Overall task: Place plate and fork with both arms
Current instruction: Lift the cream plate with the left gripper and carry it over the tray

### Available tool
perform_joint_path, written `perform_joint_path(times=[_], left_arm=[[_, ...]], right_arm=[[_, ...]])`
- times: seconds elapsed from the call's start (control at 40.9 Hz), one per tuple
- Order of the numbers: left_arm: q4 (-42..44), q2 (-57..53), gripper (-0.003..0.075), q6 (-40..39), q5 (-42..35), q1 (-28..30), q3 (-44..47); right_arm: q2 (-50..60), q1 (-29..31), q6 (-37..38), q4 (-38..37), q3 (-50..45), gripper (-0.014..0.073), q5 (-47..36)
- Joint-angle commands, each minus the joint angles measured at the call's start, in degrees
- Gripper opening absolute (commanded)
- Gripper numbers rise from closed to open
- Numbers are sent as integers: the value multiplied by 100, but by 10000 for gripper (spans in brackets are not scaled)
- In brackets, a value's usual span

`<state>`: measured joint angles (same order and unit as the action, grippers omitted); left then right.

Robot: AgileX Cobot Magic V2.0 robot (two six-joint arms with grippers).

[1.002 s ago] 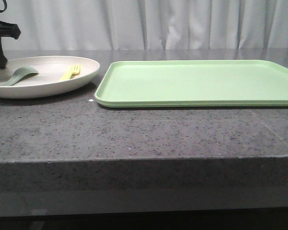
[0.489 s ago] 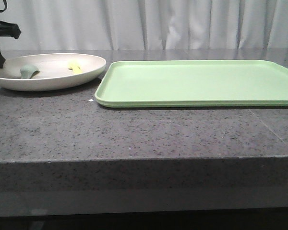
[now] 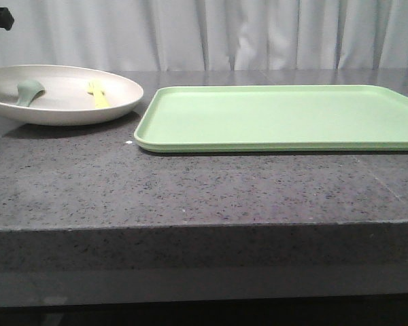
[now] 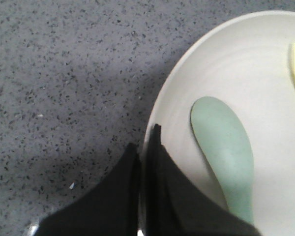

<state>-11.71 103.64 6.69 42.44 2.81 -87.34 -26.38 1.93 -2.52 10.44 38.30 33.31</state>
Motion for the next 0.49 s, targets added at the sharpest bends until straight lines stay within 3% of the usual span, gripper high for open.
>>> perform_joint_path(times=[0.0, 0.196, 0.465], left_arm=[[-637, -344, -18, 343, -121, 120, -192], [-1625, -408, -18, 861, -96, 296, -192], [-1777, -473, -18, 881, 198, 296, -583]], right_arm=[[-73, 12, -37, 27, 190, 554, -375], [-73, 12, -37, 27, 190, 554, -375], [-73, 12, -37, 27, 190, 554, -375]])
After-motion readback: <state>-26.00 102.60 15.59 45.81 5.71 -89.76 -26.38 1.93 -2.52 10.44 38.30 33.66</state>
